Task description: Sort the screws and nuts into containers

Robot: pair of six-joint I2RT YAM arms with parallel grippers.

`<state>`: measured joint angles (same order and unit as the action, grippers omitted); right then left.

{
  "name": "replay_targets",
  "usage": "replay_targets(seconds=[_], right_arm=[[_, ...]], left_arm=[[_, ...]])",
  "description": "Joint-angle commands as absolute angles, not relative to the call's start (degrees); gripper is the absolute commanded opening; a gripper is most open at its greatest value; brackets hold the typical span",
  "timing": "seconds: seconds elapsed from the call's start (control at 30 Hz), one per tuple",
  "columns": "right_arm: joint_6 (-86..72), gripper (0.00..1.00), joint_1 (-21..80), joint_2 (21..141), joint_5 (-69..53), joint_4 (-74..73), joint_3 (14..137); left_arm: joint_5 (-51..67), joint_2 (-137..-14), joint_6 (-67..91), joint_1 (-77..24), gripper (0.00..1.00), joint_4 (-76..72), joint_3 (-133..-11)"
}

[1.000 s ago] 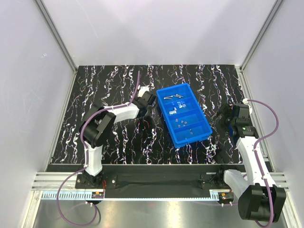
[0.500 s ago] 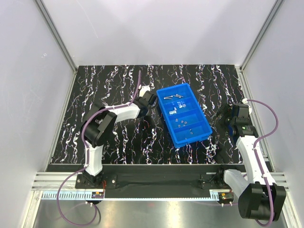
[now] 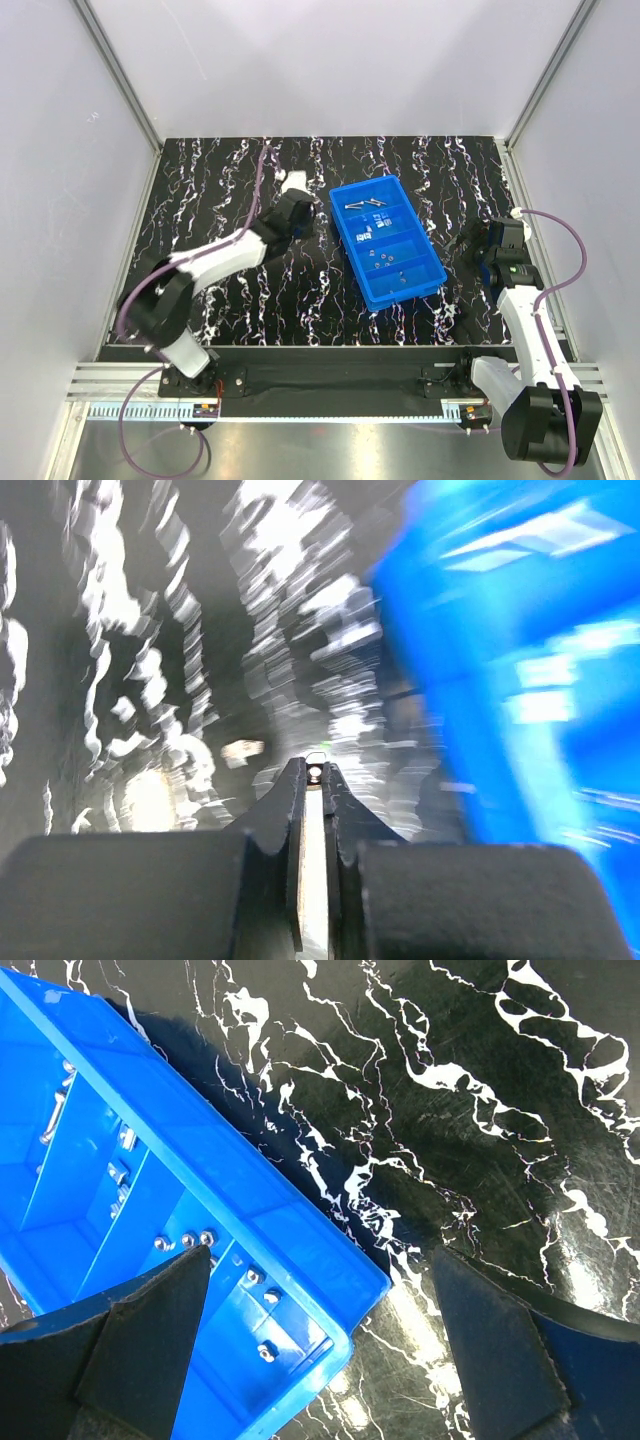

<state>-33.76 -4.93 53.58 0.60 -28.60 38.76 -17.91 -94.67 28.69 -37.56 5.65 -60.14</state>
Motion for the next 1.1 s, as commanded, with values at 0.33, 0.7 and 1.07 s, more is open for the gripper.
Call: replay_targets(seconds=[0.33,0.7,1.07], right_arm=[[-33.3,1.0,-4.7,50.1,3.3,-29.6,39.5],[-33.2,1.0,-4.7,48.8,4.0,-30.2,39.2],[-33.4,1.0,-4.7,50.1,2.6,-29.2,39.6]], left_arm=[[-2.9,-98.8,21.8,-59.1,0.04,-10.9,-70.8],[-3.8,-106.7,17.8,-62.8,0.23,-5.8,-75.8],[-17.3,-89.8,23.1,-57.3,0.76,1.9,-72.9]])
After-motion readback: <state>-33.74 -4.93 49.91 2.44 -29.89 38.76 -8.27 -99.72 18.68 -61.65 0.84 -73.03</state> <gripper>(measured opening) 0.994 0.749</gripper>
